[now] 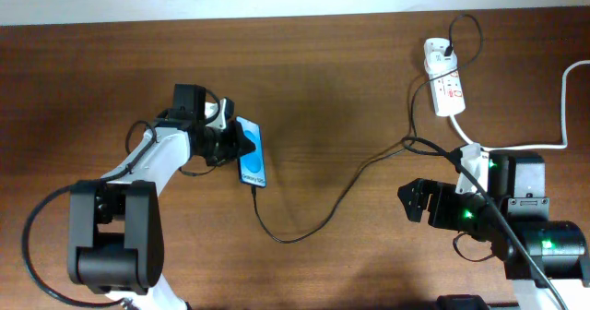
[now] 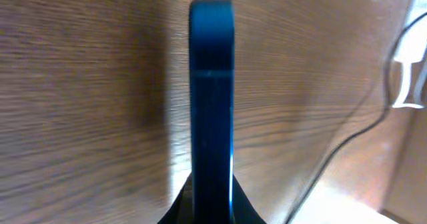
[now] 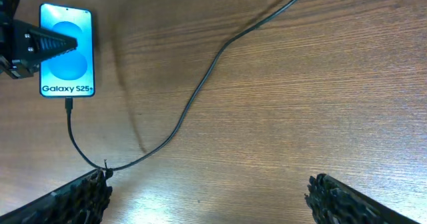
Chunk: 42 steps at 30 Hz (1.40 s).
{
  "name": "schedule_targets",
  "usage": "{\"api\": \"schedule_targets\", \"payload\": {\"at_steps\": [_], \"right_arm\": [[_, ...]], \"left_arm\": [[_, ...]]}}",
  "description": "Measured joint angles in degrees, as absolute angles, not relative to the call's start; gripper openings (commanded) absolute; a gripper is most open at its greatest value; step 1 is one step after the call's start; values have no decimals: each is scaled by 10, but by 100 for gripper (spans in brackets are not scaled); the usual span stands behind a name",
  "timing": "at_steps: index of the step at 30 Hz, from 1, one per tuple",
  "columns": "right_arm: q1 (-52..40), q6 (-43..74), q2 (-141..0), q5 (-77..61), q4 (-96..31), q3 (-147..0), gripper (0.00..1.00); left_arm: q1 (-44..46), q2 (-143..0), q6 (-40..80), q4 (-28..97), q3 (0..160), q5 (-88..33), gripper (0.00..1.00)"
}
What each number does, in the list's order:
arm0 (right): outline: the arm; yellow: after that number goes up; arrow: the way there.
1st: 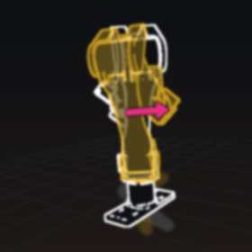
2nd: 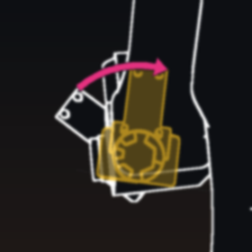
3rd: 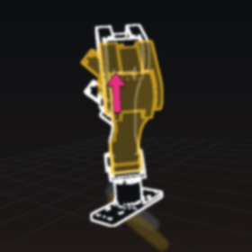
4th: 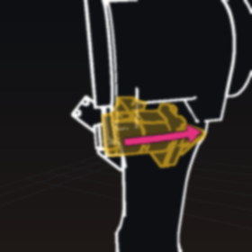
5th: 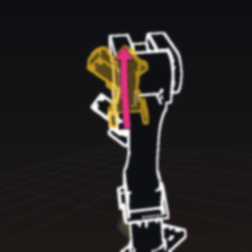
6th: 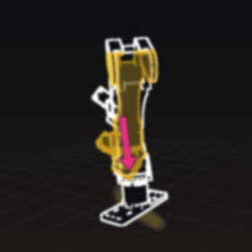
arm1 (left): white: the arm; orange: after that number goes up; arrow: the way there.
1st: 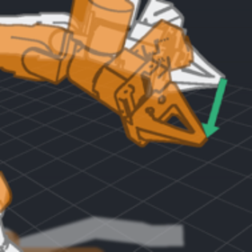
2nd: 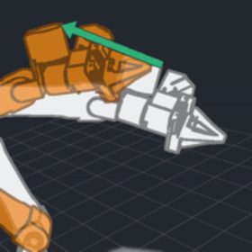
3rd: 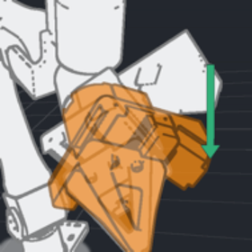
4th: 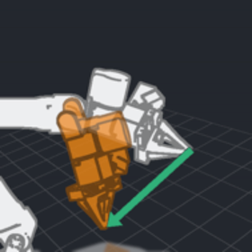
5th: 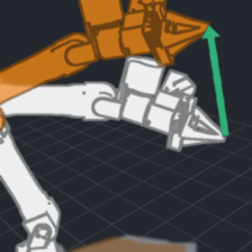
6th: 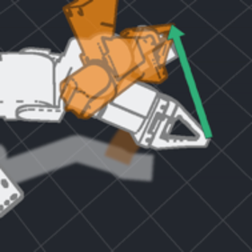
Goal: Plug charger to phone and switch on socket
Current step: 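Open the left gripper and release the phone on the table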
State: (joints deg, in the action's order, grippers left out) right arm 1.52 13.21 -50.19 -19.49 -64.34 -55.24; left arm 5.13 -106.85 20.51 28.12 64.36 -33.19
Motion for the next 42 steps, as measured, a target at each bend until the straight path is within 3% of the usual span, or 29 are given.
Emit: {"api": "schedule_targets", "payload": {"at_steps": [12, 21, 42], "right_arm": [[15, 130, -551, -195, -643, -552, 98], [15, 130, -555, -195, -643, -552, 98], [15, 131, -555, -195, -646, -552, 98]], "left_arm": [[56, -1083, 171, 281, 644, -268, 10], [57, -1084, 167, 285, 645, -230, 27], [56, -1113, 169, 287, 663, -246, 33]]}}
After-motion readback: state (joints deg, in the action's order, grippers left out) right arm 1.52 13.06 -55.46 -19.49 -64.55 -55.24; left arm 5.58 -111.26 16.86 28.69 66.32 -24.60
